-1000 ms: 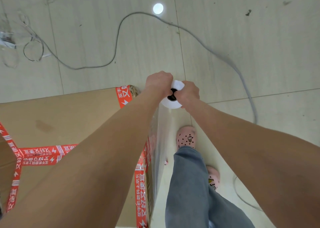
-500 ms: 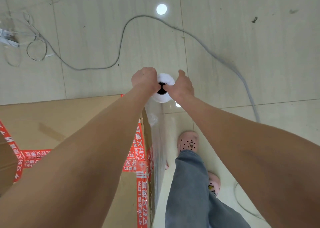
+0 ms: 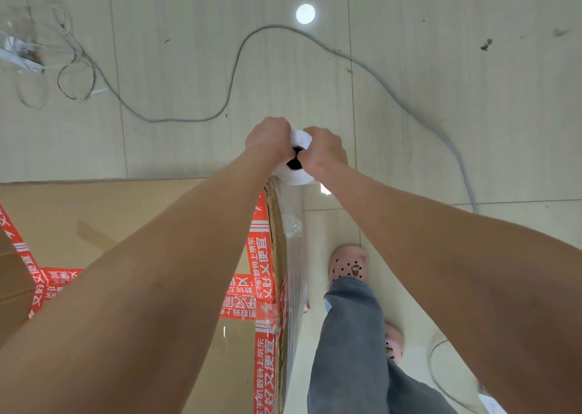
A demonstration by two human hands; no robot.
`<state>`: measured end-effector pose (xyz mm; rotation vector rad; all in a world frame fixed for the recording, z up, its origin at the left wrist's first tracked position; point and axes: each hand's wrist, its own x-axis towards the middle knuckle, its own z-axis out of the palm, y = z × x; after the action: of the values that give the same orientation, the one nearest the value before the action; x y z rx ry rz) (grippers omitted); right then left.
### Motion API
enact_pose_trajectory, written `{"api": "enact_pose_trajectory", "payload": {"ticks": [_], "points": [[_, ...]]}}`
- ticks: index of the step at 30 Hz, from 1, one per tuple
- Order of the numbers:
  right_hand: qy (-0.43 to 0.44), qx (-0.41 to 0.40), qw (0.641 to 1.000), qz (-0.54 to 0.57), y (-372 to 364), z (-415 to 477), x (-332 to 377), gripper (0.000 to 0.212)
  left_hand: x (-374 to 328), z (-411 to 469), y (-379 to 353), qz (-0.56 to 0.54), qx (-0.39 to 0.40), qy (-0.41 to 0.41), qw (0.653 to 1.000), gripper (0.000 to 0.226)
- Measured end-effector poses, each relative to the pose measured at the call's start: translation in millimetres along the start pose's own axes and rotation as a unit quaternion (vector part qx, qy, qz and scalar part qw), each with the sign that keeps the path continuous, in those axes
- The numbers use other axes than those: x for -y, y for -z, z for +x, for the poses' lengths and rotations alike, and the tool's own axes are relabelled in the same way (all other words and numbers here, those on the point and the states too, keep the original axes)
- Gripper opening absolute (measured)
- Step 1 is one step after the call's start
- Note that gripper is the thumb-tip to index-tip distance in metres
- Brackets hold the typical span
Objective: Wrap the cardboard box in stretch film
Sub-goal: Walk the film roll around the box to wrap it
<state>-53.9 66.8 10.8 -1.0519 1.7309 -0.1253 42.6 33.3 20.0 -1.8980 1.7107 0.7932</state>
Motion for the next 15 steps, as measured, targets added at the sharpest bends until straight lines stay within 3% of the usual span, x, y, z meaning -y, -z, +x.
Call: {"api": "enact_pose_trajectory", "payload": {"ticks": [5, 7, 11, 15], "points": [[0.097, -0.039, 0.986, -0.131, -1, 2, 23, 0.035, 22, 2, 6, -0.075, -0.021, 0.058, 0.995, 0.020], [0.110, -0.043, 0.984, -0.132, -5, 9, 31, 0.043, 34, 5, 9, -0.116, -0.025, 0.089, 0.989, 0.026], [-0.025, 0.035, 0.999, -0.008, -13, 19, 36, 0.067, 44, 8, 13, -0.182, -0.023, 0.111, 0.977, 0.028], [-0.109, 0.091, 0.982, 0.121, -14, 24, 39, 0.061, 40, 15, 21, -0.146, -0.020, 0.085, 0.985, 0.025]]}}
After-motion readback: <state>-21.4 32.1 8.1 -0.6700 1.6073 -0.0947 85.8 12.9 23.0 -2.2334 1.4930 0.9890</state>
